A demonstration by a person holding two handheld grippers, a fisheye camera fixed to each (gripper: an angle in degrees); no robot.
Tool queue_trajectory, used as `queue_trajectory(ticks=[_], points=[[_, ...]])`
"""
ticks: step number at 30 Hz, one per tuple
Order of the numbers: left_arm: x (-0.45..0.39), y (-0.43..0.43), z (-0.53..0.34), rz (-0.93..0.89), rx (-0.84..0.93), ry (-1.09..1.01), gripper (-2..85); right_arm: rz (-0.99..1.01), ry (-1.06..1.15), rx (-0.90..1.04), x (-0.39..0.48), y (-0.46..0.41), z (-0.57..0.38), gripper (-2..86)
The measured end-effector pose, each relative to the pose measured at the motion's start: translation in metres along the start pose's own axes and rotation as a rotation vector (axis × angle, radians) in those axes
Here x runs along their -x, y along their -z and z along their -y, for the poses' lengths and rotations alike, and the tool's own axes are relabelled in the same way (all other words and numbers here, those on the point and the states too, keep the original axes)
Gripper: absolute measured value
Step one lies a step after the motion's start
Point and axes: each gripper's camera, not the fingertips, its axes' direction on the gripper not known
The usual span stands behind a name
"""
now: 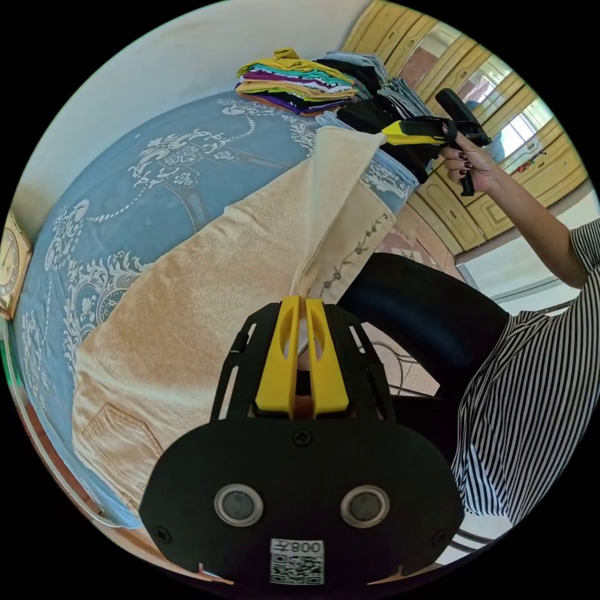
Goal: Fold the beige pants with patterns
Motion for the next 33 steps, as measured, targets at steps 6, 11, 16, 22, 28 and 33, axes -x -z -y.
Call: queue_trajectory(ticks=[6, 11, 16, 22, 28, 33], points=[[-0.020, -0.006, 0.038, 0.033, 0.106, -0.071, 1.6, 0.087, -0.175, -0.002, -0.030, 0.043, -0.075, 5.3], [-0.036, -0.016, 0.070, 0.063, 0.185, -0.105, 1.9, 0.098, -0.258, 0.022, -0.042, 0.066, -0.113, 5.3], [-0.039, -0.018, 0.095, -0.006, 0.242, -0.104, 2.7, 0.126, -0.304, 0.021, -0.047, 0.090, -0.132, 5.4], [-0.034, 0.009, 0.145, -0.104, 0.112, -0.074, 3.8, 0.168, -0.313, 0.002, -0.042, 0.122, -0.153, 5.4], [-0.035, -0.004, 0.257, -0.109, 0.030, -0.144, 7.6, 0.185, -0.318, -0.016, -0.031, 0.149, -0.172, 5.2], [-0.028, -0.031, 0.341, -0.116, 0.029, -0.145, 8.0, 0.164, -0.297, -0.012, -0.015, 0.171, -0.183, 5.3]])
